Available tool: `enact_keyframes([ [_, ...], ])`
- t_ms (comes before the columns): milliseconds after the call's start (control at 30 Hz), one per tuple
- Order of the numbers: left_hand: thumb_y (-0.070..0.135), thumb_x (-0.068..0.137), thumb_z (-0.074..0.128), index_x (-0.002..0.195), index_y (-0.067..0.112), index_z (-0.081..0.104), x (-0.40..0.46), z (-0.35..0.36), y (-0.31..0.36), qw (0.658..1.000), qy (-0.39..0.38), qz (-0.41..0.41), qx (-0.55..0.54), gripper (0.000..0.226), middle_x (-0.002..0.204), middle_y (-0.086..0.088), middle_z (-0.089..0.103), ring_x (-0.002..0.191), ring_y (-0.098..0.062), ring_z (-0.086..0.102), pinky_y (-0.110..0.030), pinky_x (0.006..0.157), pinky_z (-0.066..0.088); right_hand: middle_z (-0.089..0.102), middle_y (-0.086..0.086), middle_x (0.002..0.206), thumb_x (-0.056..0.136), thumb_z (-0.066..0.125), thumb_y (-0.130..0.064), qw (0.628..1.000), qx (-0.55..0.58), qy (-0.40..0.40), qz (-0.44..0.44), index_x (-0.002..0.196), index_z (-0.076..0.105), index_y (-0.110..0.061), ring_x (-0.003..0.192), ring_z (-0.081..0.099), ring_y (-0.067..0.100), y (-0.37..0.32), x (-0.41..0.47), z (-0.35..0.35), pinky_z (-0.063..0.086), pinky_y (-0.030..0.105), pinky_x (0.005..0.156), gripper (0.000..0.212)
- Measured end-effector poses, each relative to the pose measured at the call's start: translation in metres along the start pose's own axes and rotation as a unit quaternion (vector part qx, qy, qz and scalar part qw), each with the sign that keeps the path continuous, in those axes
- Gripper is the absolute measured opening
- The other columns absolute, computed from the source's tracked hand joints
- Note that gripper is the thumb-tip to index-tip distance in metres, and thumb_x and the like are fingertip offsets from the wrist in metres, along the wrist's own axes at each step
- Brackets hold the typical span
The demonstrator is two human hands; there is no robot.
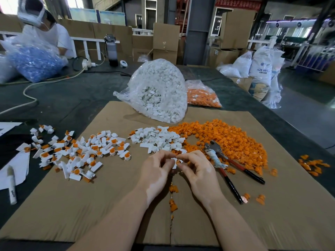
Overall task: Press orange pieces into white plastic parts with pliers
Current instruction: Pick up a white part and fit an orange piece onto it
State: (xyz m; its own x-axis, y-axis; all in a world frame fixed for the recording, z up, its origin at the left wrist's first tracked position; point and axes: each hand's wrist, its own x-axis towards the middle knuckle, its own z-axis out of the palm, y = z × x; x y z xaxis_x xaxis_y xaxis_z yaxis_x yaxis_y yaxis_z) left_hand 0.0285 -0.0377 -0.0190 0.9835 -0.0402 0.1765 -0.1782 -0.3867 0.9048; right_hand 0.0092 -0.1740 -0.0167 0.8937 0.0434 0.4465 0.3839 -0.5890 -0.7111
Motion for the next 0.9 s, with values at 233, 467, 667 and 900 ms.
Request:
enact_keyframes([
  [233, 0.023, 0.088, 0.063, 0.088, 0.028, 0.062, 0.0, 0.0, 0.001, 1.0, -0.008, 0.012, -0.007, 0.005, 0.068, 0.011, 0.058, 0.062, 0.008, 0.052, -0.005, 0.055, 0.038, 0.05, -0.017, 0.088, 0.086, 0.064, -0.011, 1.0, -0.006, 0.001, -0.005, 0.101, 0.068, -0.021, 0.079, 0.052, -0.003, -0.001, 0.0, 0.0, 0.041, 0.009, 0.069, 0.018],
  [467, 0.016, 0.086, 0.066, 0.089, 0.02, 0.063, 0.003, 0.0, 0.001, 0.999, 0.006, -0.016, -0.047, 0.005, 0.066, 0.003, 0.057, 0.059, -0.001, 0.052, -0.011, 0.056, 0.04, 0.056, -0.013, 0.096, 0.085, 0.067, -0.019, 0.996, -0.069, 0.057, -0.005, 0.109, 0.066, -0.019, 0.091, 0.053, 0.004, 0.0, 0.001, -0.004, 0.045, 0.025, 0.083, 0.024],
  [667, 0.014, 0.086, 0.065, 0.089, 0.018, 0.062, 0.006, 0.0, 0.001, 0.995, 0.001, -0.048, -0.089, 0.006, 0.069, -0.004, 0.052, 0.06, -0.006, 0.05, -0.015, 0.057, 0.042, 0.049, 0.007, 0.125, 0.09, 0.051, -0.034, 0.905, -0.347, 0.047, 0.24, 0.121, 0.052, -0.015, 0.116, 0.043, 0.025, 0.005, 0.01, -0.035, 0.033, 0.041, 0.095, 0.036],
  [900, 0.014, 0.087, 0.064, 0.093, 0.013, 0.064, 0.007, -0.002, 0.003, 0.99, 0.014, -0.066, -0.121, 0.006, 0.07, -0.006, 0.06, 0.059, -0.007, 0.056, -0.012, 0.054, 0.044, 0.038, 0.01, 0.128, 0.087, 0.049, -0.045, 0.829, -0.451, -0.066, 0.325, 0.114, 0.052, -0.015, 0.119, 0.033, 0.028, 0.011, 0.018, -0.056, 0.027, 0.049, 0.099, 0.041],
])
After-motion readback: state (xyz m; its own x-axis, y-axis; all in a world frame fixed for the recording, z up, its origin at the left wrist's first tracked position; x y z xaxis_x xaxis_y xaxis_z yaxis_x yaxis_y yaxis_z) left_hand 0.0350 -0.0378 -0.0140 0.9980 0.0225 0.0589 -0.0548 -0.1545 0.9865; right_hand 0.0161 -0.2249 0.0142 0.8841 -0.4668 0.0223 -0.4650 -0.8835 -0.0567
